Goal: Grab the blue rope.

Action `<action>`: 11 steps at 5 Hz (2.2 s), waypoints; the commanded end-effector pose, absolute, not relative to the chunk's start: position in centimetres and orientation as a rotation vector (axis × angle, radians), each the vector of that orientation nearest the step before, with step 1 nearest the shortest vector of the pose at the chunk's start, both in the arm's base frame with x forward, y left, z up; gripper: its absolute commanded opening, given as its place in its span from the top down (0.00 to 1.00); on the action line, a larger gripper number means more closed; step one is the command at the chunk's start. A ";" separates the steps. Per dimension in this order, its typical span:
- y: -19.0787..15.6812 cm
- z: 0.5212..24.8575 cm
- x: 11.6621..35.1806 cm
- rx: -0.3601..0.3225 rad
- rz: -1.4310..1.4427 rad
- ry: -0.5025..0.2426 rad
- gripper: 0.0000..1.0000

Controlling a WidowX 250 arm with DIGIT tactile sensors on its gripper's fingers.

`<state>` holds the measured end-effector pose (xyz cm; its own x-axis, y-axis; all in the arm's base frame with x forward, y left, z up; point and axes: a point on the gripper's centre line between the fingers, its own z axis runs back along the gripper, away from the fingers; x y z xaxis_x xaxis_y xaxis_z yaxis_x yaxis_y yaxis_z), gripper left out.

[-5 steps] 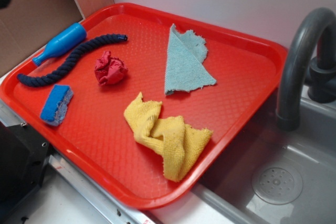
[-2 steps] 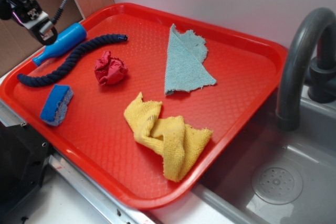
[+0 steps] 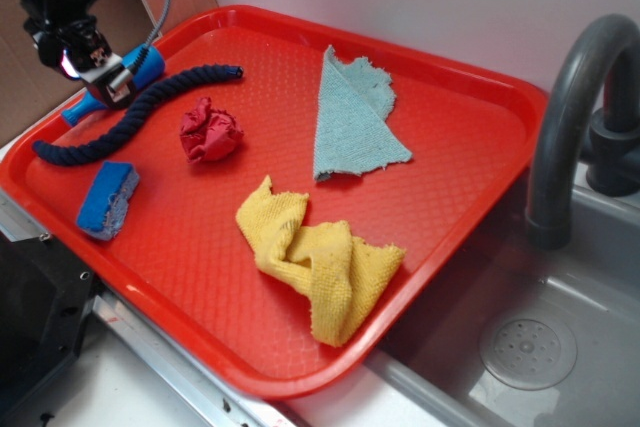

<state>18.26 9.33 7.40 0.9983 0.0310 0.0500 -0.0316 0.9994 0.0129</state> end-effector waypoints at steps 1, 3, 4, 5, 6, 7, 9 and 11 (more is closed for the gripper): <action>10.4 4.1 18.3 -0.018 0.035 0.010 0.00; 10.8 1.8 18.1 -0.007 0.022 0.060 0.00; 10.7 0.8 18.0 -0.005 0.019 0.083 0.00; 10.6 -0.1 17.8 -0.044 0.013 0.090 1.00; 10.8 -0.5 17.6 -0.068 0.008 0.088 1.00; 10.8 -0.6 17.5 -0.078 -0.001 0.087 1.00; 10.3 0.1 17.8 -0.049 -0.027 0.080 1.00; 7.0 10.1 20.6 0.031 0.020 -0.060 1.00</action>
